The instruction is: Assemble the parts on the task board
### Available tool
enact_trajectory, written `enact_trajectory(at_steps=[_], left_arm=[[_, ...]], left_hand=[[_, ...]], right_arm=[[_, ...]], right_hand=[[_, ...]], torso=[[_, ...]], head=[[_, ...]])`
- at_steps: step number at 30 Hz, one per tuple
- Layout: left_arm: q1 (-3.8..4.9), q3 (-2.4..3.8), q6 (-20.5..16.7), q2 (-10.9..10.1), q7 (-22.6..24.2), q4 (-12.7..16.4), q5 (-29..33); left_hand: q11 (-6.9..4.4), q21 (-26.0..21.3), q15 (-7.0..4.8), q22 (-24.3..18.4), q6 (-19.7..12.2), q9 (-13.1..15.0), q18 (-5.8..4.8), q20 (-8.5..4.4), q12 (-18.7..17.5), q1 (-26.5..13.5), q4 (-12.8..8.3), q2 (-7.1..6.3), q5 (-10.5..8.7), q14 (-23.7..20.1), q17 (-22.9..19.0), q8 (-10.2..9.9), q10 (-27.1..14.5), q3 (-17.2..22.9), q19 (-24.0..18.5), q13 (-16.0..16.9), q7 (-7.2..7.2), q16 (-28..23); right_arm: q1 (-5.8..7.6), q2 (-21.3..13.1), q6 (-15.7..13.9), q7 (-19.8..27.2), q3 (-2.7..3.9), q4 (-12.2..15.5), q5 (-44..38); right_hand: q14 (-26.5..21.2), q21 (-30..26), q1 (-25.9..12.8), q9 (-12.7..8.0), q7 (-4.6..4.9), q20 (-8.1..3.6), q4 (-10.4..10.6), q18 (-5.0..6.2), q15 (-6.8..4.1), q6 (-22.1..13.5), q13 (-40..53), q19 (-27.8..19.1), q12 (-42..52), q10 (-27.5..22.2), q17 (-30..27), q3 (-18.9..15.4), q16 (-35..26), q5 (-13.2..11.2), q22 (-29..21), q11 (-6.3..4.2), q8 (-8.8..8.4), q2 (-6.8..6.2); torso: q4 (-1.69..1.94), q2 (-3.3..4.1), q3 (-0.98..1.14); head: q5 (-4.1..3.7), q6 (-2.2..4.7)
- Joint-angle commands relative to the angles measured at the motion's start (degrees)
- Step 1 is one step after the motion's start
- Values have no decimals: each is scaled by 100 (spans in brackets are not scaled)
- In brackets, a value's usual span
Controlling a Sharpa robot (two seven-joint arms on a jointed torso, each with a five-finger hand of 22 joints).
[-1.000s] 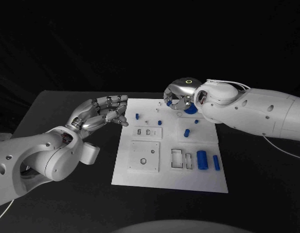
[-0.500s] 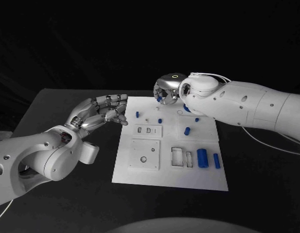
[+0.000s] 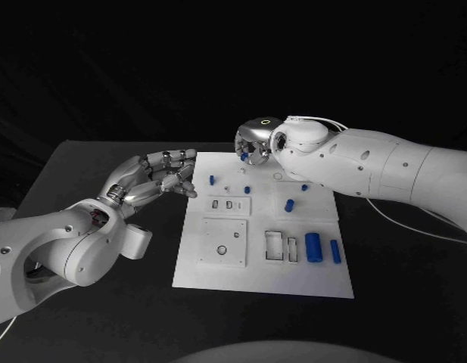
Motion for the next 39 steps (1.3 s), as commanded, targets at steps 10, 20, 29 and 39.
enact_trajectory(at_steps=[10,20,29,39], left_arm=[[10,4,123,34,10,-2,-82],[10,4,132,54,-10,-12,-82],[10,4,141,71,-22,-9,-82],[10,4,156,80,-35,-18,-82]], left_hand=[[26,-29,6,-7,35,9,33,-9,27,55,0,2,19,-29,-7,33,-15,-4,-52,-9,17,21],[29,-32,8,-8,31,8,32,-7,30,54,2,4,20,-31,-10,35,-16,-5,-58,-12,22,21],[29,-32,8,-8,31,8,32,-7,30,54,2,4,20,-31,-10,35,-16,-5,-58,-12,22,21],[35,-34,11,-9,24,7,31,-5,33,50,4,4,19,-33,-14,36,-18,-8,-64,-16,27,21]], right_arm=[[-18,-28,83,-153,3,-9,-89],[-28,-55,92,-162,4,-34,-86],[-53,-26,171,-145,4,-95,-79],[-73,7,191,-139,4,-165,-73]], right_hand=[[-64,-41,79,-14,16,39,-49,-5,47,-73,-5,-40,-98,161,-56,79,-64,70,730,-109,-98,19],[-72,-45,77,-17,20,43,-50,-3,51,-81,-6,-45,-115,153,-66,87,-71,71,728,-104,-115,18],[-86,-50,72,-22,23,51,-50,-2,58,-104,-9,-51,-149,133,-80,100,-81,47,727,-100,-151,21],[-91,-51,71,-25,22,54,-50,-2,61,-112,-9,-53,-162,128,-82,107,-83,36,728,-99,-168,26]], torso=[[3,2,-7],[2,3,-8],[0,1,-6],[0,-5,-4]], head=[[19,7],[33,-12],[13,-15],[22,10]])
